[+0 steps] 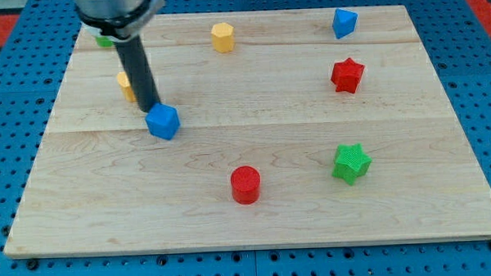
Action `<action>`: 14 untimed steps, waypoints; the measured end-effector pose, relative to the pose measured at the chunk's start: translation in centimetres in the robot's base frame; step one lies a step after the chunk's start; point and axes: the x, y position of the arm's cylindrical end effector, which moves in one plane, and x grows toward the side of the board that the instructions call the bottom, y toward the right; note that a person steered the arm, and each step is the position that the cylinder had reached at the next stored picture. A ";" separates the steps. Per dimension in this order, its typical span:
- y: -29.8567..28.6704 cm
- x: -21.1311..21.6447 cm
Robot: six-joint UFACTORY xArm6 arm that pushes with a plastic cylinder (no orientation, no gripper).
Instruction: Move the green star towards the bottom left of the board
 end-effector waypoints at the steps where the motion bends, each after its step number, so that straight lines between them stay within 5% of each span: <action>1: 5.8 8.7; 2: 10.2 12.7; 4: 13.4 5.5; 6: 36.5 1.6; 7: 38.9 7.1; 10: 5.3 3.2; 11: 10.2 1.3; 12: 24.8 -2.0; 13: 31.6 4.2; 14: 30.2 8.0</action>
